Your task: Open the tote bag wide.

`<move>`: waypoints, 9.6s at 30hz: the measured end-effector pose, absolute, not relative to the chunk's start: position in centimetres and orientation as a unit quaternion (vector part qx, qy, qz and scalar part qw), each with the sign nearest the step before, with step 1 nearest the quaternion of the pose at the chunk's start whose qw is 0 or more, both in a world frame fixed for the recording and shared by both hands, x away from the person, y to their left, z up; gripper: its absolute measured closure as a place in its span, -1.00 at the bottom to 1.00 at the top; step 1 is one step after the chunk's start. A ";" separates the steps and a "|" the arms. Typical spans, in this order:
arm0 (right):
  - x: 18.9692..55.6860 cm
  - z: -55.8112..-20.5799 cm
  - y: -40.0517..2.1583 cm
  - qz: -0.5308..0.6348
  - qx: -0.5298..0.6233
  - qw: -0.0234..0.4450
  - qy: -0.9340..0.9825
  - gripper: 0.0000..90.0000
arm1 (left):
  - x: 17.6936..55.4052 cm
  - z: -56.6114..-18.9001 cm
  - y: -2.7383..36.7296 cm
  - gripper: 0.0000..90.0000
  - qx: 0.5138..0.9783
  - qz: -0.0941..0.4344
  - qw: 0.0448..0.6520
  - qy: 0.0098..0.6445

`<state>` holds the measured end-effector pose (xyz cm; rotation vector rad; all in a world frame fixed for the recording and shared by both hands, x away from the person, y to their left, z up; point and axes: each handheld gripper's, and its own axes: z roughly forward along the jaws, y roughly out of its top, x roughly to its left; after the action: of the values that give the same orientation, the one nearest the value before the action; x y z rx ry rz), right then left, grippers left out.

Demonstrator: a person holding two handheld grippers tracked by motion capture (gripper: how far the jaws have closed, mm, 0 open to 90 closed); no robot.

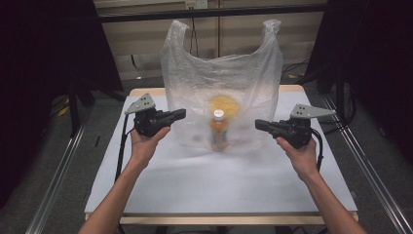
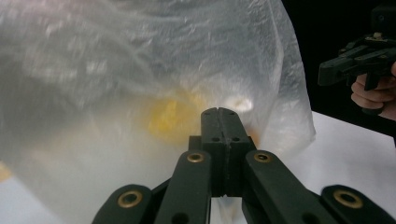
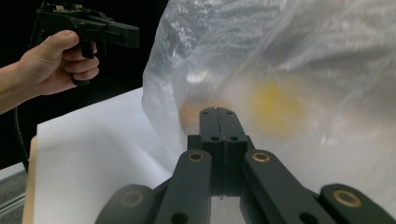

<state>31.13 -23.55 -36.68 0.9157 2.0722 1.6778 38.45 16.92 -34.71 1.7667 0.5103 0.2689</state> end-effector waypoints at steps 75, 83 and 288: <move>38.4 -34.6 -17.7 0.518 0.321 0.171 0.774 1.00 | 45.2 -34.4 7.1 1.00 0.834 0.066 0.513 0.189; 37.9 -36.9 -17.3 0.509 0.327 0.150 0.782 1.00 | 43.7 -36.7 8.4 1.00 0.839 0.056 0.505 0.195; 39.7 -48.5 -22.1 0.392 0.428 0.103 0.808 1.00 | 45.6 -48.0 14.8 1.00 0.871 0.040 0.363 0.328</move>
<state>39.66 -22.13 -48.55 1.2638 2.3842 1.1558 45.65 14.79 -47.96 2.2422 0.8434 0.1021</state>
